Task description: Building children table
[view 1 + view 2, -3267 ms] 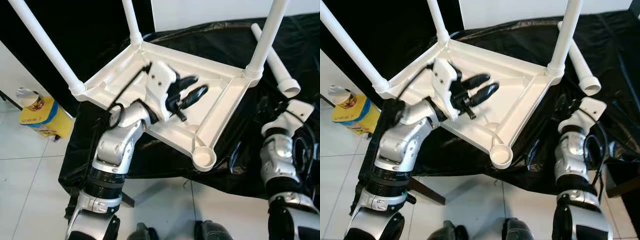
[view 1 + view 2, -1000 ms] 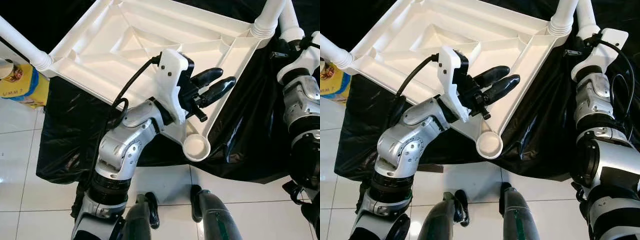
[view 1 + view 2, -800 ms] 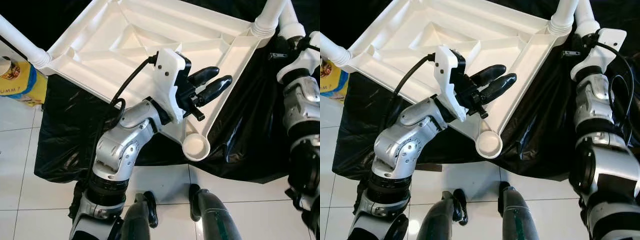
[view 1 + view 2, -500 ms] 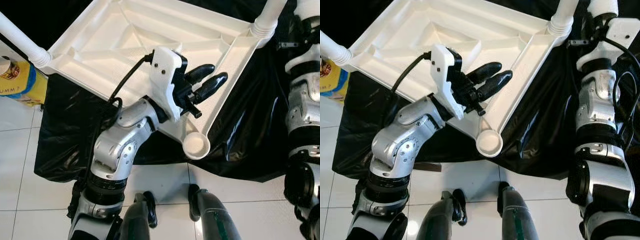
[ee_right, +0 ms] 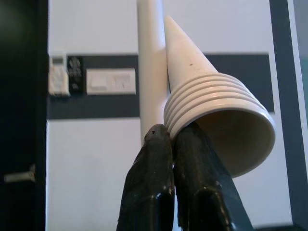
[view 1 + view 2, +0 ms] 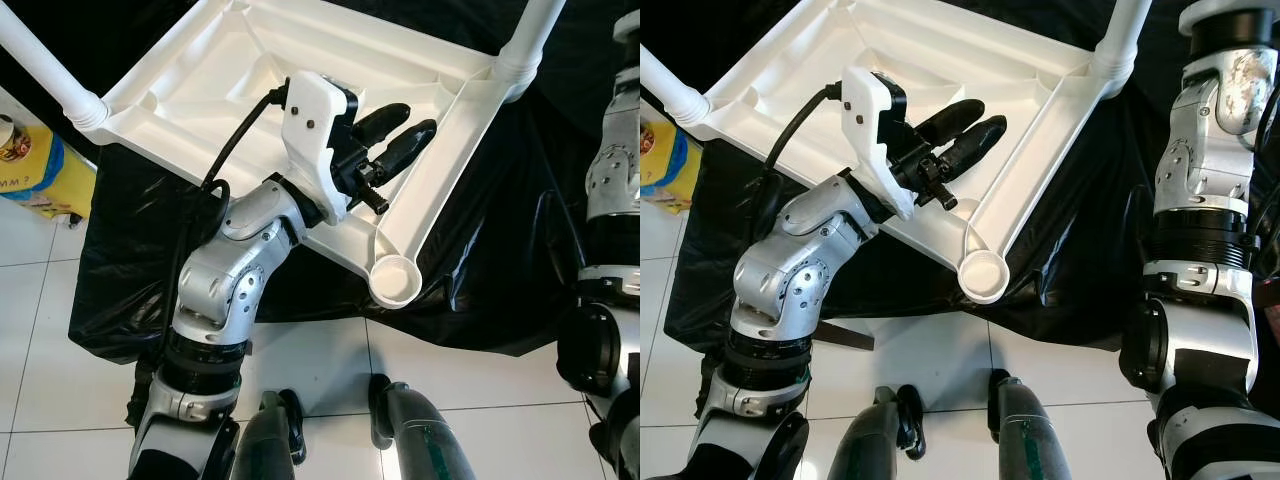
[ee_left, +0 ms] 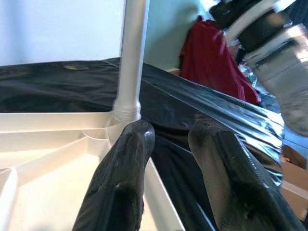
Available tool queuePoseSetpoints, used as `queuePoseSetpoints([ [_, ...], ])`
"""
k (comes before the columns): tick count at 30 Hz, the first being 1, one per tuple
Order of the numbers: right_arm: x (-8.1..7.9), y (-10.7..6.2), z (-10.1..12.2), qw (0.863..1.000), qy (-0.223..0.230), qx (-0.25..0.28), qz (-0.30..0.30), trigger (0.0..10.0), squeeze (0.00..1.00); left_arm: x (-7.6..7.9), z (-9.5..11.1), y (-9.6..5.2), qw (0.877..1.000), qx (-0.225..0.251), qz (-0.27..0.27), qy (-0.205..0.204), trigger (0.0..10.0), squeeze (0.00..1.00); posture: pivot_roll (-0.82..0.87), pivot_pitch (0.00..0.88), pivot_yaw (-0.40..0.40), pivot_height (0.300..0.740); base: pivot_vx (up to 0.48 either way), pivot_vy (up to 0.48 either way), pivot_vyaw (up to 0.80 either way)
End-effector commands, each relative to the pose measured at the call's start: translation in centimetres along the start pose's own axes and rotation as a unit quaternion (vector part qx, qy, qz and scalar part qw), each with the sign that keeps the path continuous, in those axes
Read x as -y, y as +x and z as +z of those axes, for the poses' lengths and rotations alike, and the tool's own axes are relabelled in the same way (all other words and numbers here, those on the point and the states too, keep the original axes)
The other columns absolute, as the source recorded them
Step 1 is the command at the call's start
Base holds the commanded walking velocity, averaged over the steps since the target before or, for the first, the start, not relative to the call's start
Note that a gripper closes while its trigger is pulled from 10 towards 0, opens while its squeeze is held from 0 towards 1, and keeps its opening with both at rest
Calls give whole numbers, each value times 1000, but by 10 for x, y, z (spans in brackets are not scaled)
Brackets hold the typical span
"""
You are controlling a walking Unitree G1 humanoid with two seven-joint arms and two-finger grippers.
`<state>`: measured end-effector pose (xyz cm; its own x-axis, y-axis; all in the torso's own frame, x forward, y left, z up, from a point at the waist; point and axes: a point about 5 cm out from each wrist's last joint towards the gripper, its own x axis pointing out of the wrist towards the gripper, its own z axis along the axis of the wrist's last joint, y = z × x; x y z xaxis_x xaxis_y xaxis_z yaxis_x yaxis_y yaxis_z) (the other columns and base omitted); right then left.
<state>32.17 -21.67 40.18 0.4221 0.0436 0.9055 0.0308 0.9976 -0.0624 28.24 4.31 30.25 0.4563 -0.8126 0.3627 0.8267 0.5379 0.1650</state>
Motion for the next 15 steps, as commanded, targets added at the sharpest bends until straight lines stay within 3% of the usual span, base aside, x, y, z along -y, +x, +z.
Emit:
queuePoseSetpoints([
  [1,-16,9,13,999,5,33,39,3686,0,1,2,-1,1000,6,-2,6,10000,0,8,152,8,740,0,0,0],
  [2,-22,18,26,997,10,58,50,10000,0,-5,3,-1,1000,7,13,12,10000,0,10,139,0,740,0,0,0],
  [7,-28,25,40,994,17,81,64,10000,0,-14,3,-3,999,6,36,21,10000,0,13,111,-15,740,0,0,0],
  [8,-32,29,49,992,26,99,77,10000,0,-25,3,-5,997,3,68,35,10000,0,9,78,-25,740,0,0,0],
  [15,-36,33,58,988,39,113,95,10000,0,-51,3,-11,988,-1,142,54,10000,0,5,17,-30,740,0,0,0],
])
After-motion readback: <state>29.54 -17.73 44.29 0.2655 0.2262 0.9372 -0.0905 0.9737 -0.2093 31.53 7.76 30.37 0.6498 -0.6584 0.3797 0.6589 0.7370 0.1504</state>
